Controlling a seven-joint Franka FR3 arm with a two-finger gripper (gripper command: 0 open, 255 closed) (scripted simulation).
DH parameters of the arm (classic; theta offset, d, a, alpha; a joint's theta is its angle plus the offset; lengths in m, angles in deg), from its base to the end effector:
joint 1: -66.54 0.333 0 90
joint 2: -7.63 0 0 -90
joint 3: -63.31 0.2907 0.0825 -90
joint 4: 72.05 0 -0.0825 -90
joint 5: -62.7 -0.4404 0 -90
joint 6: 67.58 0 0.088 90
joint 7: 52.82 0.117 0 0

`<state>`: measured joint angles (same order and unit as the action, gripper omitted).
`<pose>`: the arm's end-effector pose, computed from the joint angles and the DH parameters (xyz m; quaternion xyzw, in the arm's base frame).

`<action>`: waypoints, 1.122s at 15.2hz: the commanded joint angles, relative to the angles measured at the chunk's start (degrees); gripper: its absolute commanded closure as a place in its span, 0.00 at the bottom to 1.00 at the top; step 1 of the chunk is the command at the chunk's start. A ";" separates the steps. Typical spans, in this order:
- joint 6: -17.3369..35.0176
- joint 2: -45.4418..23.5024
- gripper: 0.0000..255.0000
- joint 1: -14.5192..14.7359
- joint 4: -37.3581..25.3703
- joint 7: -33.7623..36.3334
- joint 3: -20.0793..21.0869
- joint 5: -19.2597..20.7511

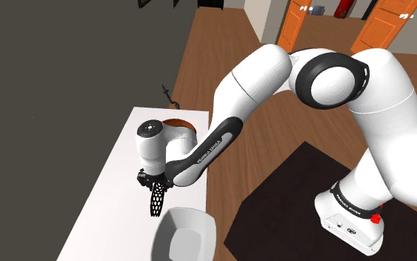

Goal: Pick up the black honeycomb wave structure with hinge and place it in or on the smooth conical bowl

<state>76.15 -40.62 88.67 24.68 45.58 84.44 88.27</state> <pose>0.5074 0.4698 0.0668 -0.9342 0.3555 -0.0102 0.0286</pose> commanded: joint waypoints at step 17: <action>-7.34 9.65 1.00 -2.96 2.40 -2.26 4.05 -3.90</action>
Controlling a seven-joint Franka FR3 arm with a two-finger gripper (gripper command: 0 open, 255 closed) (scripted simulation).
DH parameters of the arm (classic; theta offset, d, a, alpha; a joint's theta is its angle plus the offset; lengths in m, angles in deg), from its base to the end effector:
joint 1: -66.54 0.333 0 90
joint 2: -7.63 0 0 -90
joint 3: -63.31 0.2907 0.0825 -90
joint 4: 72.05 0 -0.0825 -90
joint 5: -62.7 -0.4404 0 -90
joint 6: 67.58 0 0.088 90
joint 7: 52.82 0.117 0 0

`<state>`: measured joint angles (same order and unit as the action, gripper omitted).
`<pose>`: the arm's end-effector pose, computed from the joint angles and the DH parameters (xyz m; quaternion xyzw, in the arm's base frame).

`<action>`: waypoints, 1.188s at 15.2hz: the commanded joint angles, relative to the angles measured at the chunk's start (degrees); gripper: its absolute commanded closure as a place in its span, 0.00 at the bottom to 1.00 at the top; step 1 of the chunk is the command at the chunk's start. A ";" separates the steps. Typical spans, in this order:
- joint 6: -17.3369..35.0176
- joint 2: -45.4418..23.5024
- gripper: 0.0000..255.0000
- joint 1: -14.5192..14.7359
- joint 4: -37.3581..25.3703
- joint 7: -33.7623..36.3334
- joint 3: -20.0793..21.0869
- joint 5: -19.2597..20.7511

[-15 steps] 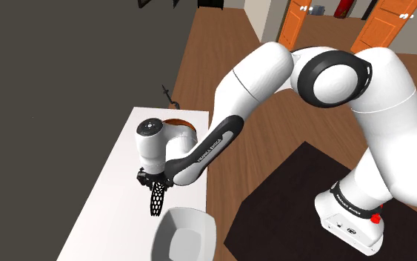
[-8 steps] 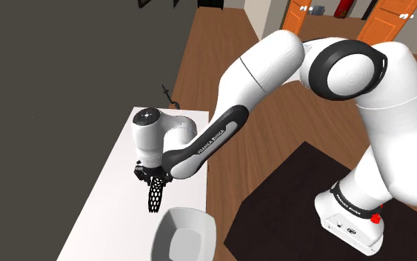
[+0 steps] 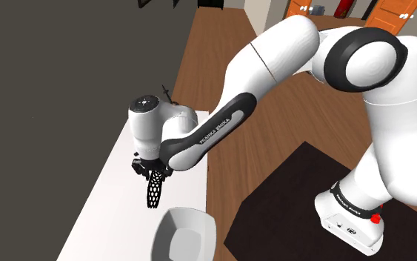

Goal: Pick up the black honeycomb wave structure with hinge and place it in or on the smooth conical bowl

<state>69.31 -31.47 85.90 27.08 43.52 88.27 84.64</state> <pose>0.5131 0.4751 0.1528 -0.9342 0.3554 -0.0102 0.0284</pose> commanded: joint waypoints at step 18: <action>-4.35 13.60 1.00 -1.05 8.75 2.20 5.32 -5.12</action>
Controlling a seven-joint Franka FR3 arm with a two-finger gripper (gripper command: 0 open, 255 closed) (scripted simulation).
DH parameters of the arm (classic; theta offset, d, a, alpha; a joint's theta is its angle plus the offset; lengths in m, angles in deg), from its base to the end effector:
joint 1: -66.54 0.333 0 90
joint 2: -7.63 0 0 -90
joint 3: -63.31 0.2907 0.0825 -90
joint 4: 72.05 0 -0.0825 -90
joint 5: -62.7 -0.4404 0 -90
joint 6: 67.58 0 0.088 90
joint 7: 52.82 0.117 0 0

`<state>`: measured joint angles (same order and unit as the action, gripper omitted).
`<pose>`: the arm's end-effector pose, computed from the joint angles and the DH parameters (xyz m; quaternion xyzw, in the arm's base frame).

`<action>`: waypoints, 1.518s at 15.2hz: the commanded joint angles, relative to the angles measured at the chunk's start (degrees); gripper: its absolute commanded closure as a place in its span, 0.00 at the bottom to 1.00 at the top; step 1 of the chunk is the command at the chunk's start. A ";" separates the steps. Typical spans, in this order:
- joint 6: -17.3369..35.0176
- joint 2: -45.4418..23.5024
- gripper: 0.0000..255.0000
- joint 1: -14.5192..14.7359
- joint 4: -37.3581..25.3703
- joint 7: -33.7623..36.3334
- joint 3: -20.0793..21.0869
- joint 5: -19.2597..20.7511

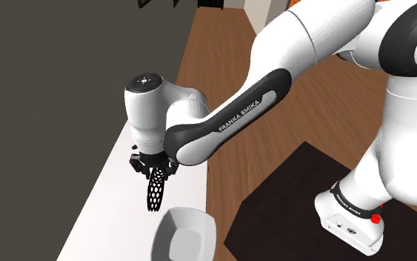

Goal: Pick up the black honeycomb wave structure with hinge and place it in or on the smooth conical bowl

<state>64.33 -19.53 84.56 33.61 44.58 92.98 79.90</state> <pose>0.4707 0.4890 0.2353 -0.9344 0.3550 -0.0098 0.0285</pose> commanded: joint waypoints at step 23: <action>8.77 11.51 1.00 7.23 19.89 16.29 6.53 -1.61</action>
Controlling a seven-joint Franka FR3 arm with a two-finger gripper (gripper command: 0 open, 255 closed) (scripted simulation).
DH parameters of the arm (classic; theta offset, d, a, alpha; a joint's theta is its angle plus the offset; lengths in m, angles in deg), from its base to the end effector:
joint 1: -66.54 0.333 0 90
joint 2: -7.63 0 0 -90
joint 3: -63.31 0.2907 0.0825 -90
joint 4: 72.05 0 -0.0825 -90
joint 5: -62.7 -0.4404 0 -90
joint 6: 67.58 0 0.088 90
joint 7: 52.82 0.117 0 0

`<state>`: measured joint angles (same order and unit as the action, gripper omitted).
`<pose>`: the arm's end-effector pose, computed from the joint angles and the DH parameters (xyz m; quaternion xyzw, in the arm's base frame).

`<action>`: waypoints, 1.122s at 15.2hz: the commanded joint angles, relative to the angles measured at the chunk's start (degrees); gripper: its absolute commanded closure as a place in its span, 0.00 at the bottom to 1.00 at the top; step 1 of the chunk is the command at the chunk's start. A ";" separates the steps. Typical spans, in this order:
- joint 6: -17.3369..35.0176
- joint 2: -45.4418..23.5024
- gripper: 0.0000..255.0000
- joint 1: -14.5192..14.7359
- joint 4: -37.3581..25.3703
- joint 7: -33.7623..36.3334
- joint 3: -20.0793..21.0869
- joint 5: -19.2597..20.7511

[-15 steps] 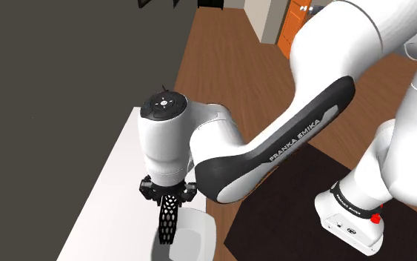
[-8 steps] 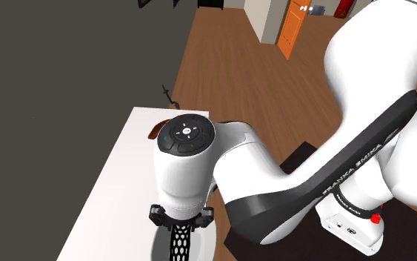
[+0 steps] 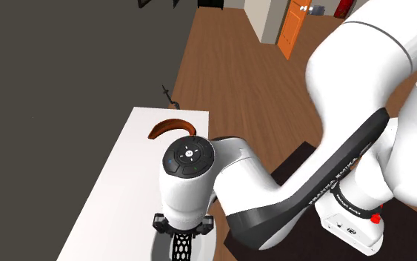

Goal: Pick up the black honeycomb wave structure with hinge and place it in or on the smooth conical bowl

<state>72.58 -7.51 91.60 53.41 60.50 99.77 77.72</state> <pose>0.2772 0.5242 0.2172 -0.9342 0.3555 -0.0099 0.0281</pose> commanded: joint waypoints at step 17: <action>7.47 -8.59 1.00 4.07 0.32 6.12 -5.33 8.81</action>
<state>80.03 -16.02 95.66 53.77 66.59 94.51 86.47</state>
